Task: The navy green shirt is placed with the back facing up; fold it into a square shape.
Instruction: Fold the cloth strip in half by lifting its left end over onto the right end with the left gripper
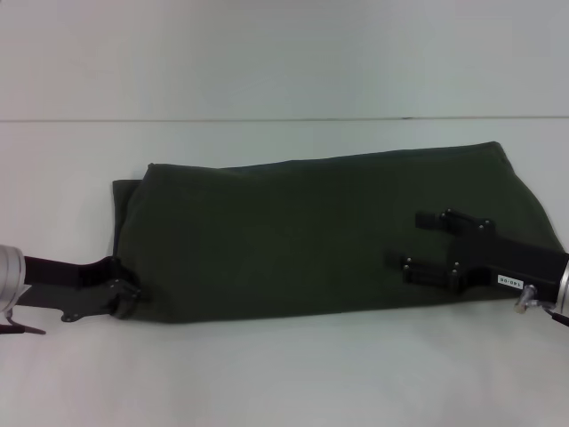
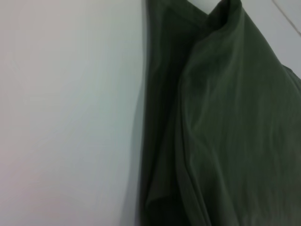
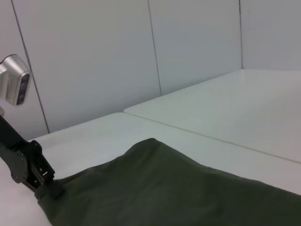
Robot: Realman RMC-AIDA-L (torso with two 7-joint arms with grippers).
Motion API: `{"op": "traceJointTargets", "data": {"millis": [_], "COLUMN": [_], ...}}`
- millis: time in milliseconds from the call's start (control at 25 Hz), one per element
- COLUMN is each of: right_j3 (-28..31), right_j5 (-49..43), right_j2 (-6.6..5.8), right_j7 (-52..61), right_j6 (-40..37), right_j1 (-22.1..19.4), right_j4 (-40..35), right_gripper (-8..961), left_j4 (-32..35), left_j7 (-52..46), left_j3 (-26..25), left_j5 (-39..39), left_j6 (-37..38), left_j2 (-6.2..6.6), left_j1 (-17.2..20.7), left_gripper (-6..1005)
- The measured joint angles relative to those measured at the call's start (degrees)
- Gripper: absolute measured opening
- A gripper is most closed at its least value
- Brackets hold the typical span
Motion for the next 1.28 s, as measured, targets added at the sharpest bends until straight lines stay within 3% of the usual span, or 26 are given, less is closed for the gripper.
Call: {"op": "traceJointTargets", "data": {"millis": [200,440,880,1280], "right_j3": [0.0,0.0,1.5,6.1], "right_j5": [0.2,0.9,1.0,1.0], "right_j2": [0.0,-0.07,-0.19,-0.96], "right_j7": [0.0,0.0,0.1,3.8], "right_j6": [0.0,0.2,0.2,0.3], "right_j1": [0.1,0.2,0.3,-0.3], "right_j4": [0.0,0.0,0.0,-0.1], "right_gripper": [917,916,917,917], "left_j4": [-0.2,-0.3,0.6,4.1], "left_j7": [-0.2,-0.6,-1.3,1.2], "left_j3": [-0.2,-0.8,-1.7,-14.5], "left_j5": [0.0,0.0,2.1,8.7], "left_j6": [-0.1,0.3,1.1,5.9], "left_j2": [0.15,0.47,2.03,5.5], "left_j1": [-0.1,-0.3,-0.6,0.8], "left_gripper": [206,17,17,16]}}
